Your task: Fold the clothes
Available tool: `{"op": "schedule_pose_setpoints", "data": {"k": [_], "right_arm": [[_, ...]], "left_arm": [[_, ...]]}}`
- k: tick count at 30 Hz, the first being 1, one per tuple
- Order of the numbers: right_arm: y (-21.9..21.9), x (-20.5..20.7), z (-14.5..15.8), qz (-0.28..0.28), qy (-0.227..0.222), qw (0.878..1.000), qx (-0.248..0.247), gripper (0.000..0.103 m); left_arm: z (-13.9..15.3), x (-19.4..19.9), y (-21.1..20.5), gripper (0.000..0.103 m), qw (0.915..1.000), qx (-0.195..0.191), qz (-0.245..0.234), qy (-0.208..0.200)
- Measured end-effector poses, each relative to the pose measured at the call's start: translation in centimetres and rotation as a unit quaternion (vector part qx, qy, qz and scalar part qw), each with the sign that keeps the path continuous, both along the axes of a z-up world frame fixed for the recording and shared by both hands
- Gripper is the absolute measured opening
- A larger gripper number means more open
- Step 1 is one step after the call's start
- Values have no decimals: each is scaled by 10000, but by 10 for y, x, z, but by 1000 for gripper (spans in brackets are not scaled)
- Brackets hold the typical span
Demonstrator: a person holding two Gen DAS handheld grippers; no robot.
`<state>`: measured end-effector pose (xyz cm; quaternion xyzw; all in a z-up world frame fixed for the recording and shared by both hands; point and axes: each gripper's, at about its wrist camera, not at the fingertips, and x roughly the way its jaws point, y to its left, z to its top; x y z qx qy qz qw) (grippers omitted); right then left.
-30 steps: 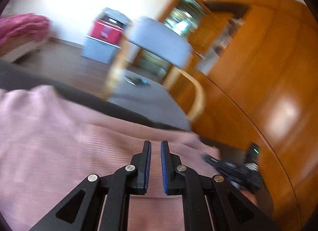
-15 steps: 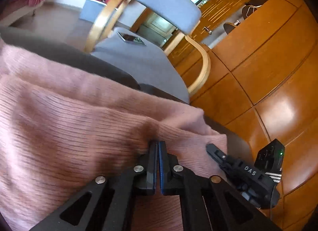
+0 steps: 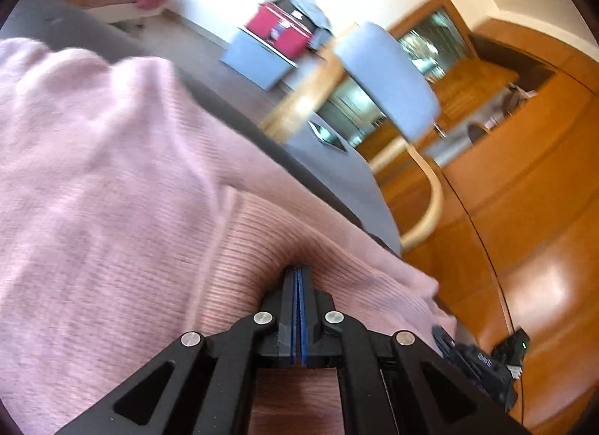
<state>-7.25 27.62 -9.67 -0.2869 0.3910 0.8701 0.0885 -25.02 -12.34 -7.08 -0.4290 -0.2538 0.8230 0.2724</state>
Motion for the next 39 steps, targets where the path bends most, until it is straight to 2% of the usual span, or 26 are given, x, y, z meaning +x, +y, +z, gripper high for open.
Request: {"op": "schedule_pose_setpoints", "data": {"k": [4,6,8,9,11,14,16,20,24,26,28,29,32,36,39], "right_arm": [[0,0,0,-2,-7,10000,7,2],[0,0,0,-4,-6,10000,3,2],[0,0,0,-7,-9,10000,3,2],[0,-1,0,-7,-9,10000,3,2],[0,0,0,-7,-8,10000,1,2],[0,-1,0,-12,4,10000,-25,2],[0,-1,0,-12,3,10000,-29,2],[-1,-1,0,-15,8,10000,-33,2],[-2,-1,0,-15,21,10000,-50,3],[-1,-1,-1,-15,29,10000,-63,3],[-1,-1,-1,-15,31,10000,-70,3],[-2,-1,-1,-18,28,10000,-68,3],[-3,0,-1,-25,21,10000,-59,3],[-2,1,-2,-16,40,10000,-80,2],[-2,1,-3,-16,40,10000,-84,2]], "left_arm": [[1,3,-15,1,9985,-146,520,100],[-2,1,-29,1,9953,-169,951,-19],[-8,-3,-40,1,9945,72,1034,-164],[-7,-3,-39,1,9947,74,1019,-154],[4,3,-32,1,9948,-153,1003,56],[34,27,-12,5,9922,-365,866,813],[49,42,11,10,9926,-285,504,1071],[60,58,80,12,9938,-74,-605,932],[40,65,157,12,9843,-345,-1622,609],[22,66,178,12,9803,-557,-1860,370],[5,62,185,8,9800,-684,-1856,234],[2,59,181,7,9814,-522,-1841,165],[-2,50,175,1,9804,-492,-1906,65],[11,65,159,1,9784,-817,-1865,360],[16,67,139,1,9788,-1181,-1558,615]]}}
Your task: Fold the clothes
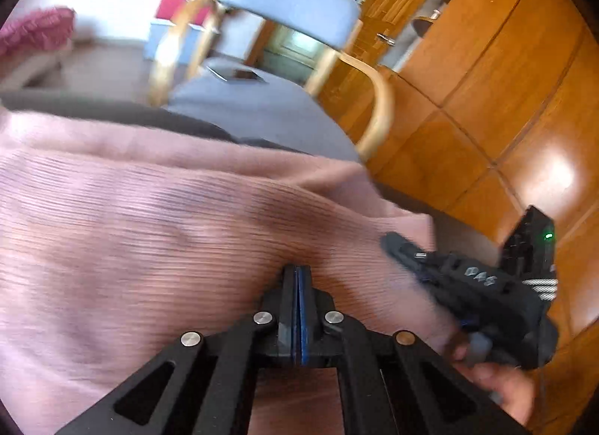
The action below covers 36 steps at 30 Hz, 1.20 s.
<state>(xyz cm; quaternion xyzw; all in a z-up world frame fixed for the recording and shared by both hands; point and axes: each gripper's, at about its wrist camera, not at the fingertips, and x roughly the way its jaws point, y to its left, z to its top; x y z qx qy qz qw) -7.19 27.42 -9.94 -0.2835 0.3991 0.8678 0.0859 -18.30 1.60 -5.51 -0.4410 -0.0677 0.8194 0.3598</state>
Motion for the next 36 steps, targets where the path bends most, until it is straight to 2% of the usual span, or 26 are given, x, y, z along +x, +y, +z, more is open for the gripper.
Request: {"op": "schedule_pose_setpoints", "data": {"k": [3,5,6,10,14,18,19,21,25,28,30,31,32,33,36], "right_arm": [[0,0,0,2,2,10000,-6,2],[-1,0,0,14,9,10000,-13,2],[-1,0,0,19,9,10000,-10,2],[-2,1,0,21,17,10000,-20,2],[-4,0,0,38,14,10000,-9,2],[-4,0,0,29,9,10000,-7,2],[-5,0,1,29,-5,10000,12,2],[-6,-1,1,24,-25,10000,38,2],[-6,-1,1,15,-21,10000,26,2],[-6,-1,1,15,-13,10000,13,2],[-6,-1,1,15,-8,10000,4,2],[-7,0,1,15,-5,10000,0,2],[-7,0,1,15,-3,10000,-5,2],[-7,0,1,15,0,10000,-9,2],[-8,0,0,22,4,10000,-16,2]], "left_arm": [[-4,-17,-38,1,9980,448,137,-422],[-1,-19,-57,1,9980,499,220,-331],[1,-19,-71,1,9979,386,473,-196],[-10,-33,-115,1,9917,888,682,-633],[-6,-28,-145,1,9882,1102,922,-535],[-10,-34,-172,1,9748,1244,1674,-789],[-8,-33,-168,0,9746,1233,1688,-801],[5,-29,-149,2,9806,1069,1516,-629],[28,-31,-97,5,9899,1048,879,-361],[30,-43,-60,5,9956,764,523,-115],[16,-55,-47,5,9985,349,376,-209],[7,-61,-43,5,9990,100,374,-231],[0,-64,-47,1,9992,125,346,-157],[-4,-69,-58,1,9980,429,356,-298],[-4,-75,-83,1,9951,473,827,-251]]}}
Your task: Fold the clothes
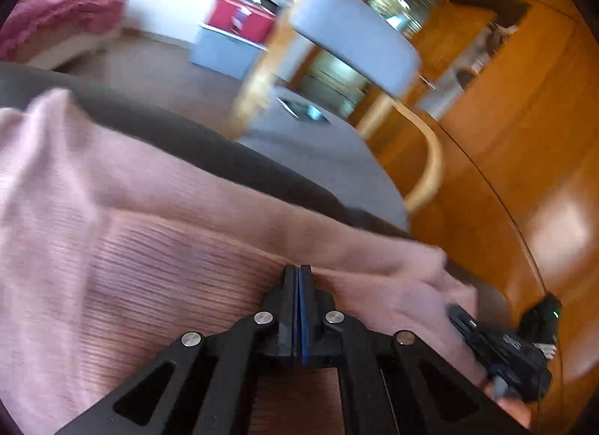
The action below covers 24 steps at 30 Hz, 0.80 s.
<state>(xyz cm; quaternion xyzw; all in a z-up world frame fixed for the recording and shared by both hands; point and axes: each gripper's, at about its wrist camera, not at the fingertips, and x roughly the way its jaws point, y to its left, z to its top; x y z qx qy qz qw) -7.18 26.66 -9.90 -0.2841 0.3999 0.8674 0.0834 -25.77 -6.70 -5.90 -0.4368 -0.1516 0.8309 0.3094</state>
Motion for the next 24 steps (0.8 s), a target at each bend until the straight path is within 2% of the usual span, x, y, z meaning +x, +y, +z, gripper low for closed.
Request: {"op": "schedule_pose_setpoints", "data": {"k": [4,13,15,18,20,24], "right_arm": [[-1,-1,0,45,11,10000,3,2],[-3,0,1,51,16,10000,-6,1],[-3,0,1,49,12,10000,-4,1],[-4,-1,1,43,-12,10000,23,1],[-4,-1,1,35,-34,10000,51,1],[-4,-2,1,33,-42,10000,61,1]], "left_arm": [[-2,-6,-36,1,9984,91,556,-16],[-6,-6,-74,1,9934,229,1125,-52],[-5,-5,-78,1,9913,166,1304,19],[5,7,-82,1,9833,-283,1797,34],[11,22,-84,2,9868,59,1617,57],[25,61,-48,2,9955,-89,836,445]]}}
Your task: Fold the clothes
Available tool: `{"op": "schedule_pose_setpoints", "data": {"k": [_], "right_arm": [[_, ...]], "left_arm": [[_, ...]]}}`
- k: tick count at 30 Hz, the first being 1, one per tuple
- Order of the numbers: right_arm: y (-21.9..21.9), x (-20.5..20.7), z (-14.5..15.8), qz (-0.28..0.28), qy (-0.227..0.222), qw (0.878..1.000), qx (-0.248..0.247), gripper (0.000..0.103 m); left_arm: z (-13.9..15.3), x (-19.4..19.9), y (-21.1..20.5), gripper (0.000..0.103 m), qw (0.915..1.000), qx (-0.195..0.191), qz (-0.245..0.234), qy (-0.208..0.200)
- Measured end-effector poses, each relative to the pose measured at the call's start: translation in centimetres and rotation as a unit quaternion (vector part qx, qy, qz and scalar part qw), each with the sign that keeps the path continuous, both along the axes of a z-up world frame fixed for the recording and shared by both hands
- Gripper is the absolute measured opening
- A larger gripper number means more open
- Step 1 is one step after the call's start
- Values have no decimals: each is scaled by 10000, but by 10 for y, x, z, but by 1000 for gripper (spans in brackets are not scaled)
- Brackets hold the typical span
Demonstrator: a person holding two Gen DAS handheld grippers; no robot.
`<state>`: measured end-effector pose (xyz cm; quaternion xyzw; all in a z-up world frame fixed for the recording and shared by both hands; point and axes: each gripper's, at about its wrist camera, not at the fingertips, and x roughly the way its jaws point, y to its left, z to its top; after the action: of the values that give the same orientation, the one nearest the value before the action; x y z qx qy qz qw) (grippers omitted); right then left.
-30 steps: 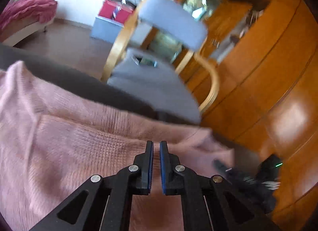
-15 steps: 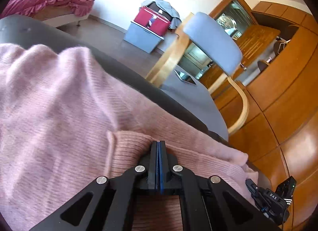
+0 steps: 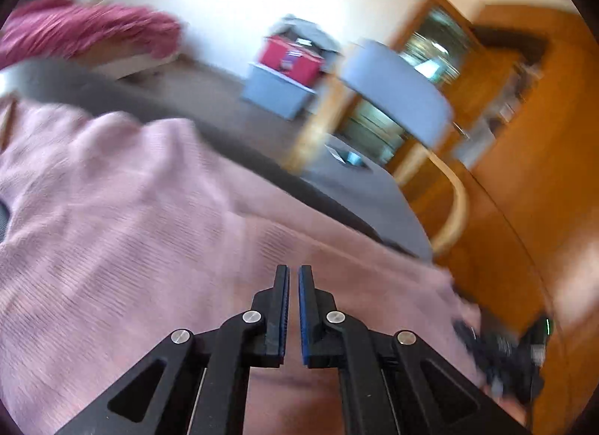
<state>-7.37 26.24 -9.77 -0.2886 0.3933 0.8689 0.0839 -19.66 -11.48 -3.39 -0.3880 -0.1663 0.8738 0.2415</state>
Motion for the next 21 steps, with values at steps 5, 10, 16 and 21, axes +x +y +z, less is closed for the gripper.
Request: {"op": "schedule_pose_setpoints", "data": {"k": [5,10,16,21], "right_arm": [[0,1,0,-4,19,10000,-18,1],[1,1,-1,-5,29,10000,-40,1],[2,2,-1,9,38,10000,-49,1],[1,2,-1,11,40,10000,-54,1]], "left_arm": [[-5,27,56,3,9953,-338,-902,111],[-21,12,51,1,9951,-467,-834,-242],[-19,5,28,1,9961,-411,-748,-242],[-18,5,5,1,9979,-341,-472,-272]]}}
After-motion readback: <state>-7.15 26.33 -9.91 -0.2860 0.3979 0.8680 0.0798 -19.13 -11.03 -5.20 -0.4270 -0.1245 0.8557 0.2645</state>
